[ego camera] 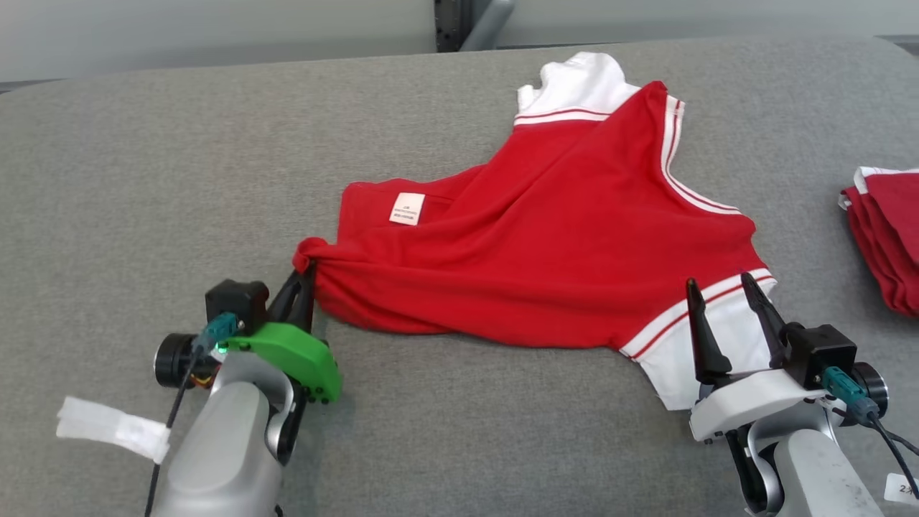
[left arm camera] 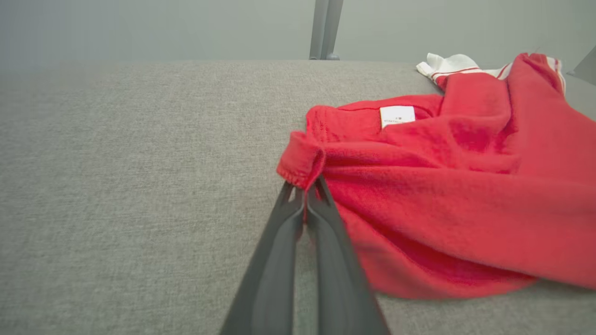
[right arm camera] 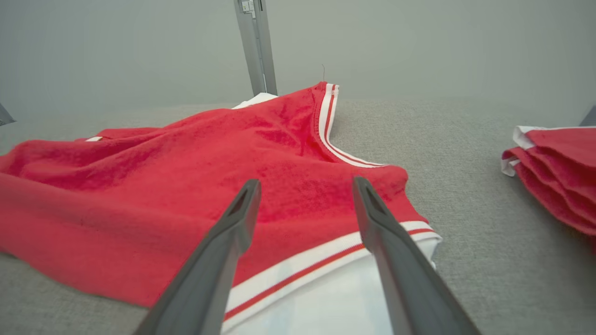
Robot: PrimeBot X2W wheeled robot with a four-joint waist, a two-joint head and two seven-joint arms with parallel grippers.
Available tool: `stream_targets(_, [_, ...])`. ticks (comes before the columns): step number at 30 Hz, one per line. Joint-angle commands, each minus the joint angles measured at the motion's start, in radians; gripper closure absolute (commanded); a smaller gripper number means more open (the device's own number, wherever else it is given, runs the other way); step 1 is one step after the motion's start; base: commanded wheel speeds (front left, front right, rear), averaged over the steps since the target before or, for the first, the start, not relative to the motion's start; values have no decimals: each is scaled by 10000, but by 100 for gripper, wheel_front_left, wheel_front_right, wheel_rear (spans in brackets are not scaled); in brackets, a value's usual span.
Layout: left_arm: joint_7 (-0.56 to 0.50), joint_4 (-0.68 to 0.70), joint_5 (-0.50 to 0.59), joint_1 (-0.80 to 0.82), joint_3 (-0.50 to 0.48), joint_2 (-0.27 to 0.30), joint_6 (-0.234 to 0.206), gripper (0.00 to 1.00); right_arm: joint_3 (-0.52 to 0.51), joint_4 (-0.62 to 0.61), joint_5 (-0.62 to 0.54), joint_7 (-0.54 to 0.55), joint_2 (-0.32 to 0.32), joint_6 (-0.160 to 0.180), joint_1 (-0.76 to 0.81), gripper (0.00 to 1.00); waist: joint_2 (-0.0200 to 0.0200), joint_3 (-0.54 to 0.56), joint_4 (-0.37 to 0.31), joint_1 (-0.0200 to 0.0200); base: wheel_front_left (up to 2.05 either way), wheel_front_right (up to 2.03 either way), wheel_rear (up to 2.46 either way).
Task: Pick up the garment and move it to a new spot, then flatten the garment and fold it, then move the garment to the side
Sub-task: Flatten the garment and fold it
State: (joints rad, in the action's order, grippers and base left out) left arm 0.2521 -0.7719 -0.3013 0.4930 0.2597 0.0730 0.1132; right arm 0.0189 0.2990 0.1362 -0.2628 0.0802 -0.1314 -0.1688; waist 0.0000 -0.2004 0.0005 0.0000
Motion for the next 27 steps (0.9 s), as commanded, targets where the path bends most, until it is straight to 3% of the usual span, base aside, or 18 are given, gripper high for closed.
stream_targets(1, [48, -270, -17, 471, -40, 0, -82, 58, -59, 26, 17, -28, 41, 15, -77, 0, 0, -856, -1098, 0, 0, 0, 0])
stream_targets(2, [57, -597, -44, 739, -57, -35, -81, 0, -112, 29, -4, -28, 36, 15, -86, 0, 0, -827, -1158, 0, 0, 0, 0])
stream_targets(7, [128, -878, -226, 1223, -530, -75, -349, 0, -363, 108, -1, -29, -33, 15, 197, 0, 0, -413, -1110, 0, 0, 0, 0])
stream_targets(14, [126, 52, -1, -466, -1391, 29, -500, 0, -565, 231, 24, -28, -105, 15, 564, 0, 0, 576, -689, 0, 0, 0, 0])
stream_targets(20, [117, 1756, 334, -2527, -2092, -70, -400, 0, -699, 414, -22, -29, -147, 15, 1098, 0, 0, 1415, -400, 0, 0, 0, 0])
stream_targets(27, [118, 3103, 511, -4379, -2031, -204, -259, 0, -785, 984, 67, -29, -171, 15, 1597, 0, 0, 1643, -226, 0, 0, 0, 0])
